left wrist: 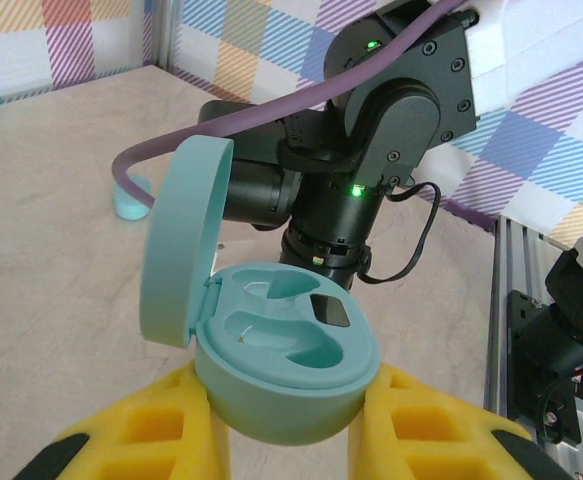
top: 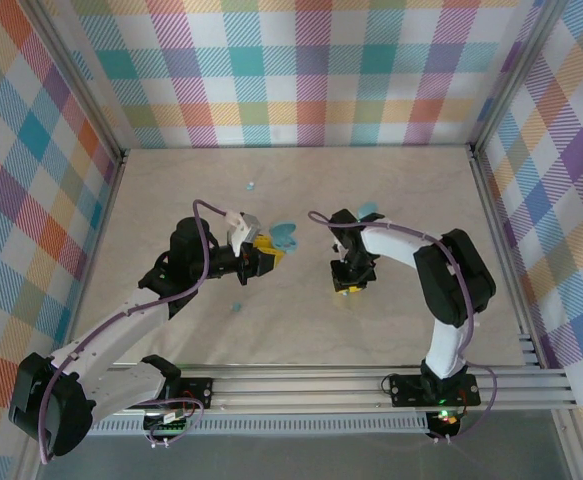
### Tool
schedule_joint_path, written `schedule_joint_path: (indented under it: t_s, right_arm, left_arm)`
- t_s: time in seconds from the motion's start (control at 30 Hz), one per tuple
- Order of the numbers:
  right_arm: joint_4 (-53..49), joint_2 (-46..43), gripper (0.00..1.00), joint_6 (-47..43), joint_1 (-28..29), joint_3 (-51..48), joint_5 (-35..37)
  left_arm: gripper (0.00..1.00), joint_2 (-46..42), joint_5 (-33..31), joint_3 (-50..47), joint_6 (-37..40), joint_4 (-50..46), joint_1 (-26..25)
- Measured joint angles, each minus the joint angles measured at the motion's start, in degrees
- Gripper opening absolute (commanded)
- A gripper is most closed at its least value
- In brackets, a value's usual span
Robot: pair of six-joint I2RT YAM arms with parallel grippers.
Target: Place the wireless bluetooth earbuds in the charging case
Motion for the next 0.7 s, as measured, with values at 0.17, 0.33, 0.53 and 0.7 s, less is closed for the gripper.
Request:
schedule_joint_path:
  t_s: [0.17, 0.33, 0.53, 0.7]
  right_arm:
    - [-2.73, 1.51, 0.28, -8.22, 1.70, 2.62, 2.08]
    - [-4.44, 1.92, 0.34, -17.29, 4.11, 4.20, 5.35]
    - [-4.68, 1.86, 0.57, -23.93, 4.50, 4.24, 7.98]
    - [-4.74, -0.81, 0.57, -19.69, 3.63, 4.22, 7.56]
  left_arm:
    - [0.13, -0.44, -0.02, 0.00, 0.72, -0.55, 0.00]
    - [0.13, -2.21, -0.44, -0.02, 1.20, -1.86, 0.00]
    - [0.13, -4.24, -0.76, -0.31, 2.08, -3.23, 0.00]
    - [0.13, -5.46, -0.87, -0.79, 2.47, -4.61, 0.00]
